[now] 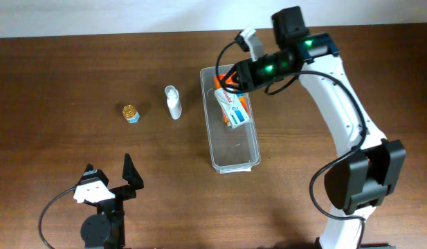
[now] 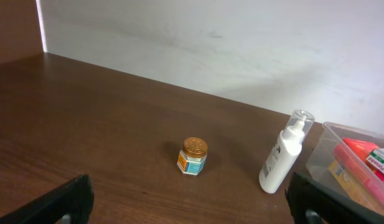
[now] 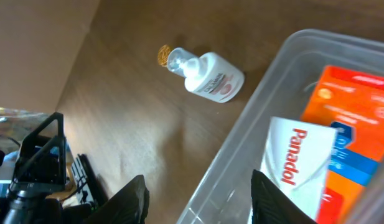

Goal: Pack container
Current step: 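Lift the Panadol box and carry it left over the container, then lower the Panadol box upright into the container beside the orange box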

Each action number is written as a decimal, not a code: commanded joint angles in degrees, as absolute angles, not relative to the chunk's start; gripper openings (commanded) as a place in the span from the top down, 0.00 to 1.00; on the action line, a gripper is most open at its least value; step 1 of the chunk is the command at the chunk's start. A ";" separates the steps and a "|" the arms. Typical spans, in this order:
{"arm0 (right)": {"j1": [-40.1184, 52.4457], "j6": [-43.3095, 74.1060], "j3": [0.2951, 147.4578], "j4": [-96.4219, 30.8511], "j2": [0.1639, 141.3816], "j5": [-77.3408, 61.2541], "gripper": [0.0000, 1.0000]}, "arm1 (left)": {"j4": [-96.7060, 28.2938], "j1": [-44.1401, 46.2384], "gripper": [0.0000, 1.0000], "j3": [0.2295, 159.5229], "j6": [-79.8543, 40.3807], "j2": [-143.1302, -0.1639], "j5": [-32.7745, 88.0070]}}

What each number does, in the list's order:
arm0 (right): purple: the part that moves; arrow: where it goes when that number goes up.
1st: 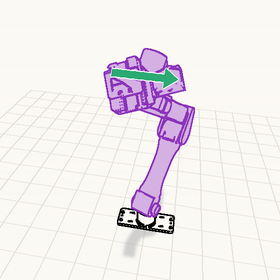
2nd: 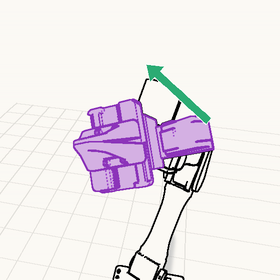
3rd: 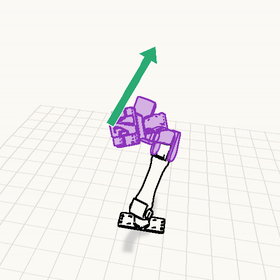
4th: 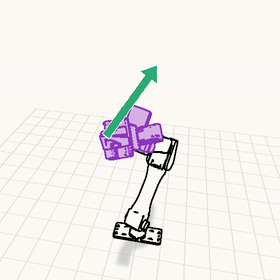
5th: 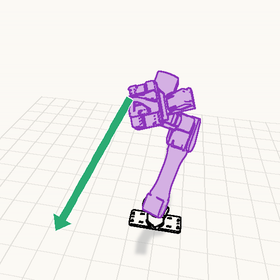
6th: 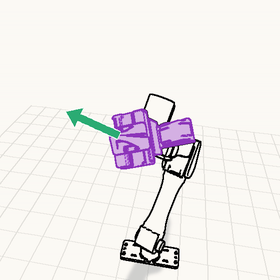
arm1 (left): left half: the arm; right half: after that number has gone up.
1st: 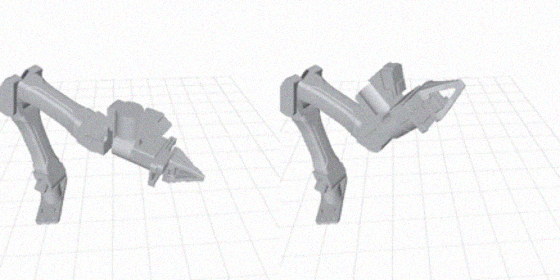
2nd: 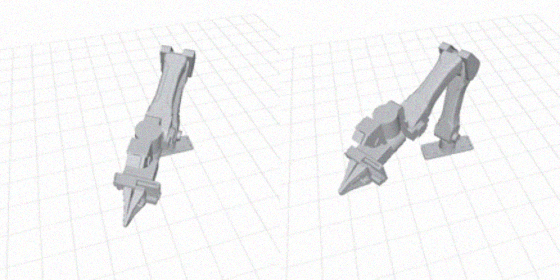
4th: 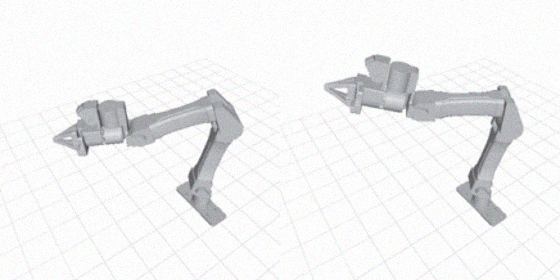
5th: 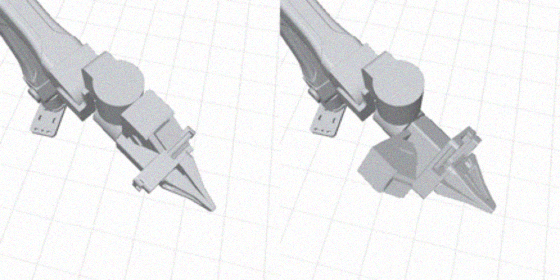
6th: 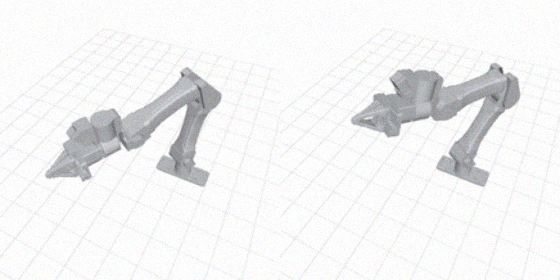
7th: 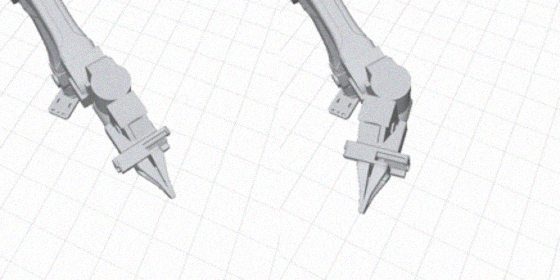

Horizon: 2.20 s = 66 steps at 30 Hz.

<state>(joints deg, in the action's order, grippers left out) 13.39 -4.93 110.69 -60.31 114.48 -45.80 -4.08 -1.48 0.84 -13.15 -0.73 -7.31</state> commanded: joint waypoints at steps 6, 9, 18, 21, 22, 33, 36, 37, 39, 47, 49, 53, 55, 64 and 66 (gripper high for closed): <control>13.13 -4.86 111.85 -61.30 115.57 -31.73 0.55 | -4.10 -1.56 0.01 0.51 -13.67 -0.36 -6.68; 13.13 -5.76 111.50 -61.54 116.11 -27.94 0.59 | -4.10 -1.56 0.01 0.51 -13.67 -0.36 -6.68; 13.17 -5.76 111.04 -63.61 119.74 -27.53 0.83 | -4.10 -1.56 0.01 0.51 -13.67 -0.36 -6.70; 13.21 -5.74 111.04 -63.94 120.01 -27.57 0.83 | -4.10 -1.56 0.01 0.51 -13.67 -0.36 -6.70; 13.21 -5.74 111.04 -64.36 120.09 -27.53 0.83 | -4.10 -1.56 0.01 0.51 -13.65 -0.36 -6.68; 13.37 -7.25 110.00 -66.89 120.40 -23.09 0.85 | -4.10 -1.56 0.01 0.51 -13.65 -0.36 -6.70; 13.67 -7.25 109.86 -66.98 120.40 -23.18 0.86 | -4.10 -1.56 0.01 0.51 -13.67 -0.36 -6.68; 13.87 -7.27 109.75 -67.05 120.44 -23.14 0.86 | -4.10 -1.56 0.01 0.51 -13.67 -0.36 -6.70; 14.04 -7.27 109.67 -67.13 120.64 -23.14 0.86 | -4.10 -1.56 0.01 0.51 -13.65 -0.36 -6.68; 14.81 -7.27 109.65 -67.20 122.85 -23.51 0.87 | -4.10 -1.56 0.01 0.51 -13.65 -0.36 -6.68; 15.07 -7.33 109.65 -67.18 122.96 -23.51 0.87 | -4.10 -1.56 0.01 0.51 -13.65 -0.36 -6.68; 15.38 -8.19 109.65 -67.20 122.96 -23.44 0.87 | -4.10 -1.56 0.01 0.51 -13.65 -0.36 -6.70; 15.35 -8.36 109.65 -67.20 123.13 -23.27 0.87 | -4.10 -1.56 0.01 0.51 -13.65 -0.36 -6.70; 15.38 -8.78 109.60 -67.31 123.57 -23.31 0.88 | -4.10 -1.56 0.01 0.51 -13.65 -0.36 -6.68; 15.38 -8.78 109.60 -67.35 123.61 -23.33 0.89 | -4.10 -1.56 0.01 0.51 -13.67 -0.36 -6.68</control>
<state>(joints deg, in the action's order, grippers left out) 14.81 -7.97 110.34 -67.18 122.65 -23.77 -4.08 -1.48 0.84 -13.15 -0.73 -7.29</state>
